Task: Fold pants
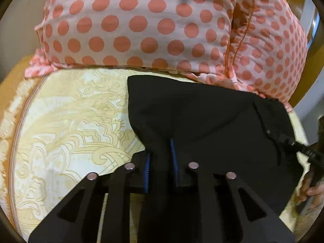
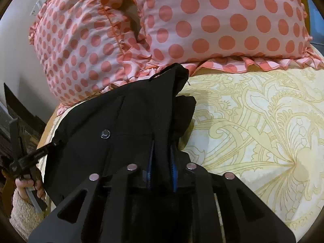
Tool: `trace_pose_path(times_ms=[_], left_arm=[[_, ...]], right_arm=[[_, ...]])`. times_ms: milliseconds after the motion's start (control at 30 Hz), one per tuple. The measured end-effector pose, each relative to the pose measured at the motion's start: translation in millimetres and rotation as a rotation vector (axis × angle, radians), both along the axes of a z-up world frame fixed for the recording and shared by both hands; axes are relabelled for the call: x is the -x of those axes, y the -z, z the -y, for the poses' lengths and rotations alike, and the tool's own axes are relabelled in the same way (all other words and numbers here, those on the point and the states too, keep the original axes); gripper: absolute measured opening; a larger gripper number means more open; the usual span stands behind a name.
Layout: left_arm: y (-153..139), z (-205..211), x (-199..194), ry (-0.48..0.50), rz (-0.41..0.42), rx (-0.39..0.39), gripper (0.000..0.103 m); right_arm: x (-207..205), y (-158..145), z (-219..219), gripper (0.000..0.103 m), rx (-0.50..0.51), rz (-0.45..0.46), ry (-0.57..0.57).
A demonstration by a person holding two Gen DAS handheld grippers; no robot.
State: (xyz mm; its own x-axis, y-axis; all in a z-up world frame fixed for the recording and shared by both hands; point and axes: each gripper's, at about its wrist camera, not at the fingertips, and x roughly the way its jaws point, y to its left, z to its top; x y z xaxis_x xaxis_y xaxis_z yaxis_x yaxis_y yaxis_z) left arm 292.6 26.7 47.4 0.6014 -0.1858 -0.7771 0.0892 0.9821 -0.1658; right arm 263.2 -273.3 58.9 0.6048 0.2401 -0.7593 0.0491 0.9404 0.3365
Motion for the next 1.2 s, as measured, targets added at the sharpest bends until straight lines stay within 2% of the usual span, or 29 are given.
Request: trace_pose_path(times_ms=[33, 67, 133, 167, 200, 267, 300, 367, 400, 467, 533, 600, 633, 767, 800, 833, 867, 933, 1033, 1200], left_arm=[[-3, 3, 2, -0.003, 0.009, -0.02, 0.025], [-8, 4, 8, -0.003, 0.024, -0.03, 0.027], [-19, 5, 19, -0.007, 0.06, -0.045, 0.037], [-25, 6, 29, -0.008, 0.089, -0.048, 0.05], [-35, 8, 43, -0.001, 0.137, -0.04, 0.067], [-47, 14, 66, 0.03, 0.207, -0.009, 0.084], [-53, 20, 79, 0.068, 0.238, 0.014, 0.087], [-57, 31, 92, 0.132, 0.252, 0.038, 0.09], [-55, 39, 94, 0.161, 0.232, 0.039, 0.09], [-46, 45, 92, 0.178, 0.179, 0.041, 0.09], [-27, 46, 84, 0.166, 0.069, 0.048, 0.089], [-5, 44, 78, 0.139, -0.033, 0.062, 0.082], [-5, 44, 81, 0.14, -0.002, 0.054, 0.083], [-7, 50, 86, 0.12, -0.001, 0.003, 0.084], [-9, 49, 91, 0.103, -0.004, 0.011, 0.09], [-12, 46, 98, 0.093, -0.001, 0.021, 0.094], [-18, 42, 110, 0.075, 0.02, 0.024, 0.101], [-26, 36, 134, 0.029, 0.077, -0.022, 0.101], [-30, 31, 166, -0.019, 0.119, -0.099, 0.101], [-17, 28, 217, -0.062, 0.128, -0.127, 0.101]], right_arm=[[2, -2, -3, 0.028, 0.034, 0.0, 0.008], [5, -7, -6, 0.042, 0.079, 0.0, 0.02], [18, -18, -9, 0.059, 0.162, 0.03, 0.065], [28, -26, -12, 0.061, 0.195, 0.069, 0.088], [42, -37, -13, 0.062, 0.221, 0.131, 0.103], [63, -52, -23, 0.062, 0.208, 0.214, 0.056], [67, -54, -30, 0.062, 0.193, 0.228, 0.018], [75, -54, -49, 0.062, 0.192, 0.227, -0.067], [77, -49, -62, 0.062, 0.209, 0.206, -0.121], [75, -36, -74, 0.062, 0.245, 0.15, -0.151], [65, -13, -77, 0.062, 0.268, 0.027, -0.142], [66, -7, -72, 0.062, 0.231, 0.039, -0.122], [66, -7, -71, 0.063, 0.226, 0.037, -0.115], [71, -10, -80, 0.07, 0.261, 0.048, -0.082], [75, -12, -79, 0.071, 0.262, 0.057, -0.069], [84, -18, -78, 0.077, 0.251, 0.081, -0.052], [91, -21, -77, 0.09, 0.245, 0.1, -0.038], [114, -31, -75, 0.102, 0.278, 0.145, 0.03], [143, -32, -78, 0.102, 0.286, 0.153, 0.049], [176, -7, -104, 0.102, 0.267, 0.091, -0.009]])
